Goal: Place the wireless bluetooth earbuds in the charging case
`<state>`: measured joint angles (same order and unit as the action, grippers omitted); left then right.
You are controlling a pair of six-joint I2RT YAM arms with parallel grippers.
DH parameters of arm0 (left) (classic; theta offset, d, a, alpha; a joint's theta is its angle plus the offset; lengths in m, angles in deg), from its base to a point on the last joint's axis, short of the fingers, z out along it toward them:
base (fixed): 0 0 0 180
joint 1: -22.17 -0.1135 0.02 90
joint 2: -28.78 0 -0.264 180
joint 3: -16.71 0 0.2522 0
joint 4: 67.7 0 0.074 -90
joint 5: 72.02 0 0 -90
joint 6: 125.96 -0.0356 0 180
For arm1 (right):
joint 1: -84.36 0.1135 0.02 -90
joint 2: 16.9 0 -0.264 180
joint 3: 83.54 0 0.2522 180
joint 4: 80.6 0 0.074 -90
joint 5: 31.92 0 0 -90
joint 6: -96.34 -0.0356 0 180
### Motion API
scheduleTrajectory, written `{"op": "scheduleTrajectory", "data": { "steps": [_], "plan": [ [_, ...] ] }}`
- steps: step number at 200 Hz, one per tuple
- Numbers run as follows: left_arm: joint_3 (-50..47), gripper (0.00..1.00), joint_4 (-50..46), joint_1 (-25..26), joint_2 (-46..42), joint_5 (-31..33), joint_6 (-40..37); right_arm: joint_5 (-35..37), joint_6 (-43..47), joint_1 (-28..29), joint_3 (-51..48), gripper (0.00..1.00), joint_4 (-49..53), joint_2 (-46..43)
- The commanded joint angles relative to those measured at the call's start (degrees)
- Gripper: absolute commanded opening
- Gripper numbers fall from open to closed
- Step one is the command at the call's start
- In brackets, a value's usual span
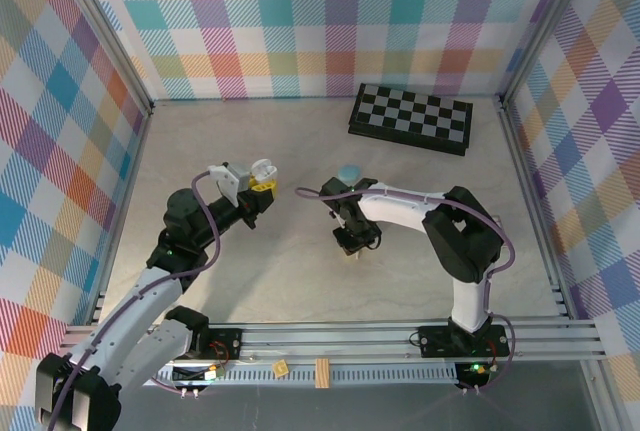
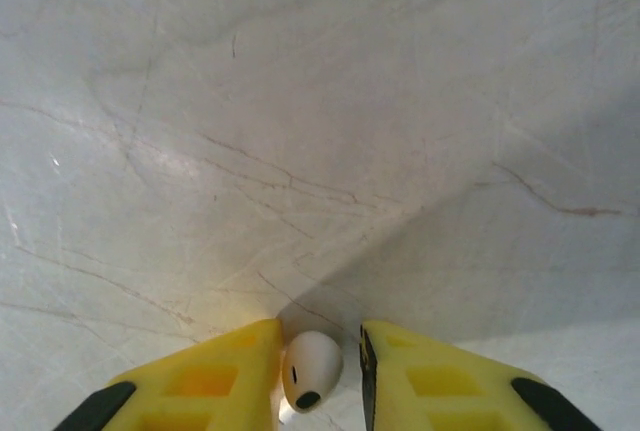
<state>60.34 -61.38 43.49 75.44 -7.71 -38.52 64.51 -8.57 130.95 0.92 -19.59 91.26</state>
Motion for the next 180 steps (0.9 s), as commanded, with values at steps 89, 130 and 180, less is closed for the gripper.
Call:
{"op": "scheduleTrajectory", "data": {
  "steps": [89,130,180],
  "plan": [
    [1.6,0.12,1.9,0.5,-0.2,-0.2,-2.4,-9.6,0.5,-3.7,16.4,0.43,19.1,9.0],
    [1.2,0.12,1.6,0.5,-0.4,0.2,-3.0,-9.4,0.5,-3.7,20.3,0.36,21.7,14.3],
    [1.4,0.12,1.6,0.5,0.2,0.3,-3.6,-8.2,0.6,-3.7,21.0,0.31,23.1,15.2]
  ]
}}
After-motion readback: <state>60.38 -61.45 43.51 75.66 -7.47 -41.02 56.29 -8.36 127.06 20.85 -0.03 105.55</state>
